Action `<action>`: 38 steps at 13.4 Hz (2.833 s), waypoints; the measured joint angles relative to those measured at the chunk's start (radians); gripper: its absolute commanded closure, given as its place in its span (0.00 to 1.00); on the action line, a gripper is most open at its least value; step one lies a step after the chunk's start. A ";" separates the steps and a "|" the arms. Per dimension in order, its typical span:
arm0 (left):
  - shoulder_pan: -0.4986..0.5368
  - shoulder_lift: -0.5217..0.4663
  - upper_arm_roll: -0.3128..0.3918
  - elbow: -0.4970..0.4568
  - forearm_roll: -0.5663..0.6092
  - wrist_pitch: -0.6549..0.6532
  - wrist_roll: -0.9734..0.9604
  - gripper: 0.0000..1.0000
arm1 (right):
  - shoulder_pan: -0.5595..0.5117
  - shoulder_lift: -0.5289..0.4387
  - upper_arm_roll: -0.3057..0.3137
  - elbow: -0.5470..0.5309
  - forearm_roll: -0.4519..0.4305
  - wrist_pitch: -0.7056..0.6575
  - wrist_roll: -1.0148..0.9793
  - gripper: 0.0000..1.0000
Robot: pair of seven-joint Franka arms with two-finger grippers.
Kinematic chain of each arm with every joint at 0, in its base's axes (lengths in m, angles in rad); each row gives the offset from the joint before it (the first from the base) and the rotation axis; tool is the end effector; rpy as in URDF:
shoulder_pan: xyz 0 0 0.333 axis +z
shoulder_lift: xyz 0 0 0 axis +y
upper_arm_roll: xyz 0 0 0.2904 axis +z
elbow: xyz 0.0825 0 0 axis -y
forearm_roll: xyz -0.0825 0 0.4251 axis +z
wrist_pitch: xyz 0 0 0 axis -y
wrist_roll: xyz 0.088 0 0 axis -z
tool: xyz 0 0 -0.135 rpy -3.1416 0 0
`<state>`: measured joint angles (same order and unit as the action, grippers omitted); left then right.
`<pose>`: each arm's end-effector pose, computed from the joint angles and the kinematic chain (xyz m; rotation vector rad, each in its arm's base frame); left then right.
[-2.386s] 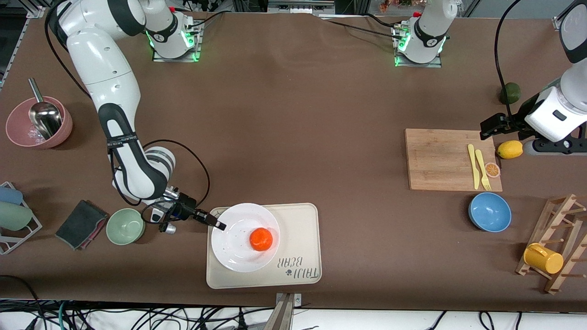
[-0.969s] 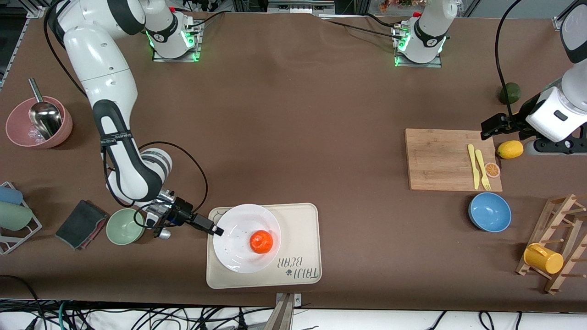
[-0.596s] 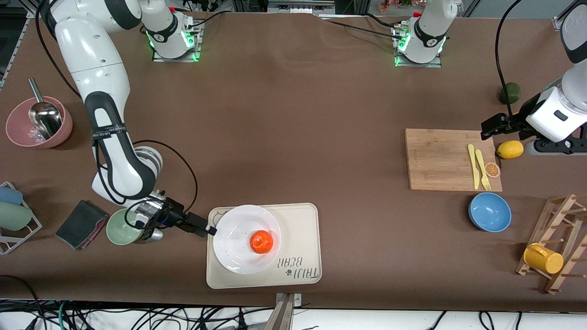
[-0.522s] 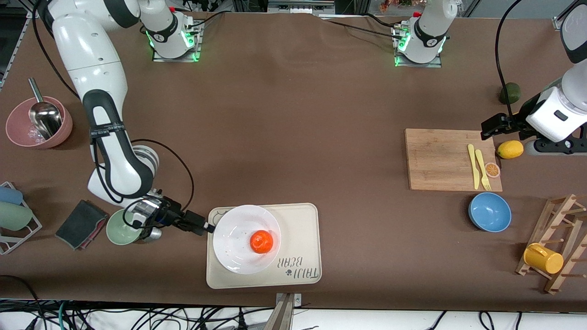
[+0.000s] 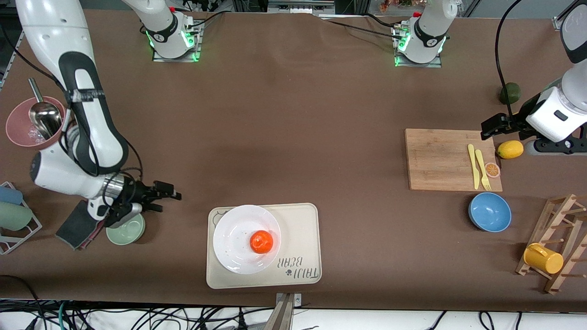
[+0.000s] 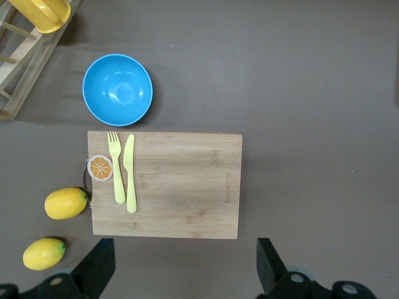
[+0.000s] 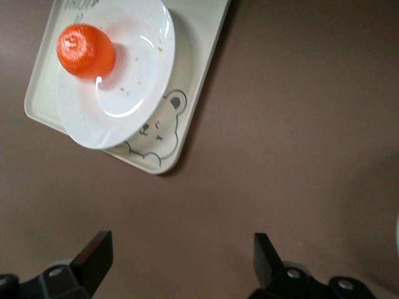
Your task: Place orange and plate with both arms
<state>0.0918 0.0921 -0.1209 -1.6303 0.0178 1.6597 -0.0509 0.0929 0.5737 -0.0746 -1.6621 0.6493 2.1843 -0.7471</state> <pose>0.6207 -0.0137 0.4921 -3.1309 -0.0310 0.0966 0.6997 0.0521 0.2045 -2.6252 -0.5081 -0.1774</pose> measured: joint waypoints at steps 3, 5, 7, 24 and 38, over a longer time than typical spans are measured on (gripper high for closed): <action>0.000 0.000 0.000 0.000 0.000 0.000 0.000 0.00 | 0.004 -0.087 -0.010 -0.016 -0.284 -0.136 0.231 0.00; 0.000 0.000 0.000 0.000 0.000 0.000 0.000 0.00 | 0.031 -0.147 -0.002 -0.013 -0.430 -0.228 0.425 0.00; 0.000 0.000 0.000 0.000 0.000 0.001 0.000 0.00 | 0.074 -0.199 0.000 -0.011 -0.516 -0.308 0.579 0.00; -0.010 -0.005 -0.005 0.037 -0.001 -0.030 -0.010 0.00 | 0.093 -0.365 -0.032 0.112 -0.633 -0.698 0.823 0.00; -0.010 -0.005 -0.009 0.037 -0.001 -0.030 -0.022 0.00 | -0.104 -0.514 0.073 0.012 -0.635 -0.629 0.817 0.00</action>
<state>0.0821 0.0867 -0.1295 -1.5936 0.0172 1.6297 -0.0733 -0.0107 0.0601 -0.0017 -1.6496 0.0145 1.5548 0.0696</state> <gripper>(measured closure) 0.000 0.000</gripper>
